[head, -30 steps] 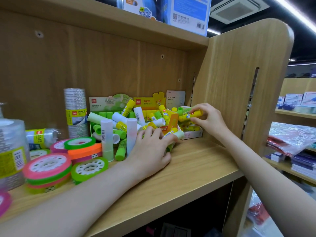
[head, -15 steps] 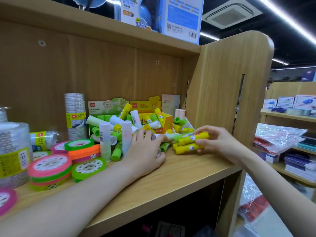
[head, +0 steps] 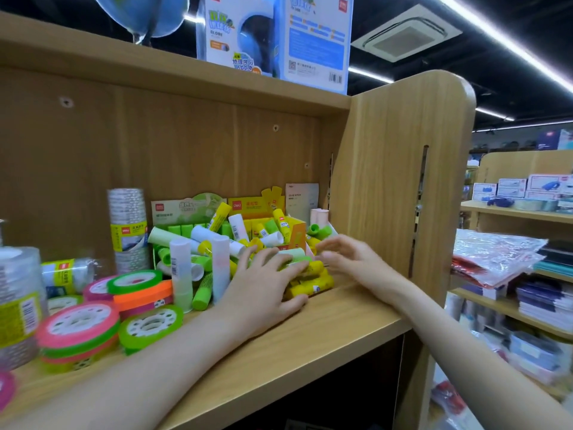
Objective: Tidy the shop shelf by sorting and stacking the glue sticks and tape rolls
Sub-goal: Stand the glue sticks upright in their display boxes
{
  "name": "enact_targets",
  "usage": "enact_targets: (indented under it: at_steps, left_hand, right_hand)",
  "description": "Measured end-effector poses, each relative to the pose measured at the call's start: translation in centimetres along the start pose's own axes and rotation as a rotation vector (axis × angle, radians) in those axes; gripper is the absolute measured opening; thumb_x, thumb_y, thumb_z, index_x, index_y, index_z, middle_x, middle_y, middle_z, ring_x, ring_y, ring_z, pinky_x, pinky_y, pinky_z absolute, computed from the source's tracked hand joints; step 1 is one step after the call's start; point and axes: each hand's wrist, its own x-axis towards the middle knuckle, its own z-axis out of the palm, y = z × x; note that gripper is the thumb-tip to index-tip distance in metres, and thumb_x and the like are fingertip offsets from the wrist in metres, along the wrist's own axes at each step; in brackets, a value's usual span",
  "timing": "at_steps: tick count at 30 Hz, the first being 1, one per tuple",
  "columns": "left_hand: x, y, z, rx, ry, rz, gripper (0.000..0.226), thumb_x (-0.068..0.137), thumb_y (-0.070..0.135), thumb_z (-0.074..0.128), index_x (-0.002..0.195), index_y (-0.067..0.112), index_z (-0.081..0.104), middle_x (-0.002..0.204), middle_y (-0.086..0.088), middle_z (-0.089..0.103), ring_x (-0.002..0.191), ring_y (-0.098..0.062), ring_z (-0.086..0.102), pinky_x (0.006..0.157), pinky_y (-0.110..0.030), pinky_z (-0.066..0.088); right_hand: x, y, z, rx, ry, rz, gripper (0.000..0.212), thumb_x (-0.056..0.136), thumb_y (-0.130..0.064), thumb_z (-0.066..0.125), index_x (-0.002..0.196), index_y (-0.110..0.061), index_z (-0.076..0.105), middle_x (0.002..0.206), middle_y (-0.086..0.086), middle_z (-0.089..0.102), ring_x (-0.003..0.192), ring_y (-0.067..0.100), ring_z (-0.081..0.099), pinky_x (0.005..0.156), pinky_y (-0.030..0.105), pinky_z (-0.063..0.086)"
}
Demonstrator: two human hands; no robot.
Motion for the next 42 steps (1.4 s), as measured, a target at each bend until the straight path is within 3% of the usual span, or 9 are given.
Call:
enact_targets:
  at_steps: [3, 6, 10, 15, 21, 31, 35, 38, 42]
  left_hand:
    - [0.6, 0.0, 0.1, 0.014, 0.016, -0.012, 0.090, 0.062, 0.070, -0.002, 0.141, 0.039, 0.027, 0.142, 0.012, 0.034, 0.133, -0.016, 0.024, 0.111, -0.039, 0.004]
    - [0.8, -0.2, 0.2, 0.021, 0.022, -0.023, 0.092, 0.062, 0.070, -0.004, 0.141, 0.037, 0.030, 0.141, 0.013, 0.035, 0.130, -0.018, 0.027, 0.111, -0.038, 0.006]
    - [0.9, -0.7, 0.5, 0.026, 0.013, 0.006, 0.087, 0.064, 0.068, -0.006, 0.144, 0.043, 0.019, 0.142, 0.012, 0.034, 0.128, -0.019, 0.030, 0.109, -0.038, 0.006]
    - [0.8, -0.8, 0.3, 0.023, -0.006, 0.063, 0.078, 0.067, 0.065, -0.010, 0.142, 0.052, 0.012, 0.144, 0.007, 0.031, 0.129, -0.021, 0.030, 0.110, -0.040, 0.005]
    - [0.9, -1.2, 0.2, 0.023, -0.005, 0.050, 0.082, 0.064, 0.066, -0.009, 0.141, 0.052, 0.016, 0.144, 0.008, 0.032, 0.128, -0.020, 0.032, 0.109, -0.038, 0.007]
    - [0.8, -0.8, -0.3, 0.026, -0.033, 0.038, 0.086, 0.061, 0.066, -0.011, 0.141, 0.053, 0.014, 0.144, 0.009, 0.031, 0.129, -0.018, 0.030, 0.109, -0.036, 0.006]
    - [0.9, -0.7, -0.1, 0.023, -0.031, 0.025, 0.087, 0.060, 0.067, -0.011, 0.141, 0.052, 0.017, 0.145, 0.009, 0.032, 0.129, -0.018, 0.029, 0.109, -0.037, 0.006]
    - [0.7, -0.5, 0.0, 0.023, -0.015, 0.022, 0.088, 0.061, 0.065, -0.010, 0.142, 0.049, 0.019, 0.145, 0.008, 0.032, 0.130, -0.019, 0.028, 0.110, -0.038, 0.007]
    - [0.7, -0.1, 0.0, -0.005, 0.000, 0.026, 0.086, 0.063, 0.064, -0.008, 0.142, 0.047, 0.022, 0.145, 0.007, 0.032, 0.131, -0.019, 0.025, 0.109, -0.038, 0.006]
  right_hand:
    - [2.2, 0.9, -1.9, -0.330, 0.275, -0.061, 0.028, 0.090, -0.007, 0.056, 0.117, -0.009, 0.057, 0.120, 0.010, 0.059, 0.116, 0.023, 0.053, 0.101, 0.033, 0.040]
    - [5.2, 1.6, -1.5, -0.579, 0.098, -0.090, 0.054, 0.089, -0.012, 0.060, 0.138, -0.019, 0.040, 0.140, 0.008, 0.038, 0.132, 0.020, 0.036, 0.105, 0.024, 0.026]
    - [8.8, 2.1, -0.1, -0.807, -0.102, -0.019, 0.058, 0.087, -0.027, 0.061, 0.139, -0.030, 0.037, 0.137, 0.006, 0.033, 0.124, 0.028, 0.041, 0.104, 0.045, 0.036]
    - [9.0, 2.9, -0.5, -0.803, 0.014, -0.087, 0.033, 0.085, -0.017, 0.057, 0.117, -0.020, 0.060, 0.119, 0.006, 0.045, 0.107, 0.025, 0.052, 0.092, 0.040, 0.044]
    - [8.3, 3.3, -1.0, -0.742, 0.069, -0.125, 0.036, 0.076, -0.011, 0.071, 0.111, -0.018, 0.064, 0.113, 0.004, 0.053, 0.103, 0.022, 0.054, 0.084, 0.025, 0.040]
    - [2.1, 0.2, -2.2, -0.428, 0.534, -0.243, 0.015, 0.074, -0.004, 0.074, 0.087, -0.011, 0.073, 0.094, 0.000, 0.059, 0.080, 0.013, 0.057, 0.071, 0.004, 0.042]
    - [-1.3, 0.4, -2.4, -0.406, 0.334, -0.041, 0.014, 0.077, -0.010, 0.072, 0.084, -0.021, 0.067, 0.096, 0.002, 0.060, 0.078, 0.018, 0.059, 0.071, 0.026, 0.052]
    - [-2.0, 0.4, -2.0, -0.640, 0.186, 0.027, 0.013, 0.084, -0.027, 0.065, 0.095, -0.025, 0.059, 0.105, 0.003, 0.052, 0.099, 0.021, 0.049, 0.076, 0.023, 0.035]
    - [-1.9, 0.3, -1.3, -0.962, 0.057, 0.084, 0.036, 0.092, -0.044, 0.048, 0.122, -0.024, 0.052, 0.138, 0.000, 0.036, 0.130, 0.022, 0.021, 0.106, 0.036, 0.020]
